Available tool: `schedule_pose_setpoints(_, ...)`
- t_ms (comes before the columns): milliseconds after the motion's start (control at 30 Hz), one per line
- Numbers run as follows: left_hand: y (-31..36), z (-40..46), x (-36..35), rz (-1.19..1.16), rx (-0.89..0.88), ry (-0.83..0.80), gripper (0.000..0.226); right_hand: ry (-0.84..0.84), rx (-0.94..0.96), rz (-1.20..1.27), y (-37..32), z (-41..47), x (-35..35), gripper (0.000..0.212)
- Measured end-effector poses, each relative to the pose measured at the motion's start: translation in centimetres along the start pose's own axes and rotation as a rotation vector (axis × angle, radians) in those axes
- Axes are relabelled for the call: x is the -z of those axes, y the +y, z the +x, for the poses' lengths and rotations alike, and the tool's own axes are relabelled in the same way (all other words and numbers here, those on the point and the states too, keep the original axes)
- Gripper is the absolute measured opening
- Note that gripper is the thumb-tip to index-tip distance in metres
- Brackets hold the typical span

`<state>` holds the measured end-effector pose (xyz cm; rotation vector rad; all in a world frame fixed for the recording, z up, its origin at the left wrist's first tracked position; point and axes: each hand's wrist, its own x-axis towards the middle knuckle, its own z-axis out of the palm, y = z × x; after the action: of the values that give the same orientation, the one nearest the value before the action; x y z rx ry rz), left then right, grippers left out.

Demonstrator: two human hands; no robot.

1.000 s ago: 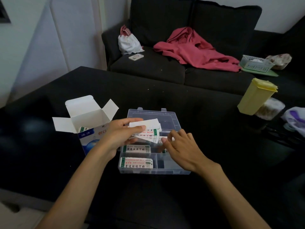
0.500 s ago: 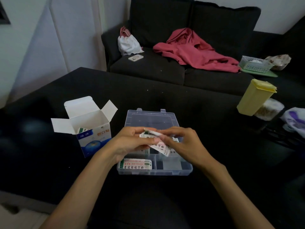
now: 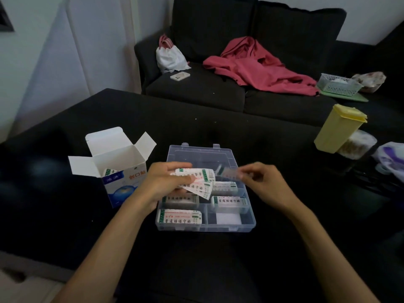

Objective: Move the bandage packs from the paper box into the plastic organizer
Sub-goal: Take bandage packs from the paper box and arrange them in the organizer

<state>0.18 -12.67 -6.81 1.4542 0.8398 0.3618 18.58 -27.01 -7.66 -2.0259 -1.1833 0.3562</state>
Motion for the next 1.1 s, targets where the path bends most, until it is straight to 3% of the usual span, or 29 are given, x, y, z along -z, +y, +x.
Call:
schedule_pose_setpoints(267, 0.4, 0.0, 0.8, -0.071, -0.030, 0.159, 0.037, -0.321, -0.056, -0.232, 0.6, -0.2, -0.6, 0.020)
schedule_pose_setpoints(600, 0.7, -0.1, 1.0, -0.097, -0.017, 0.147, 0.034, -0.180, 0.070, -0.501, 1.5, -0.2, -1.5, 0.017)
schedule_pose_setpoints(833, 0.5, 0.0, 1.0, -0.092, -0.011, 0.118, 0.034, -0.134, 0.040, -0.632, 0.5, -0.4, -1.4, 0.016)
schedule_pose_setpoints(900, 0.4, -0.2, 0.8, -0.112, -0.022, 0.091, 0.031, -0.046, 0.010, -0.475, 0.0, -0.3, -1.6, 0.019)
schedule_pose_setpoints(967, 0.4, -0.3, 0.2, -0.138, -0.033, 0.056, 0.030, 0.056, -0.084, -0.075, -1.5, -0.2, -1.7, 0.022)
schedule_pose_setpoints(1033, 0.4, -0.3, -0.4, -0.168, -0.039, 0.034, 0.028, -0.017, -0.259, 0.367, -3.3, -0.3, -2.0, 0.030)
schedule_pose_setpoints(1100, 0.5, -0.3, -0.9, -0.171, -0.037, 0.013, 0.027, -0.147, -0.392, 0.628, -4.6, -0.5, -2.4, 0.031)
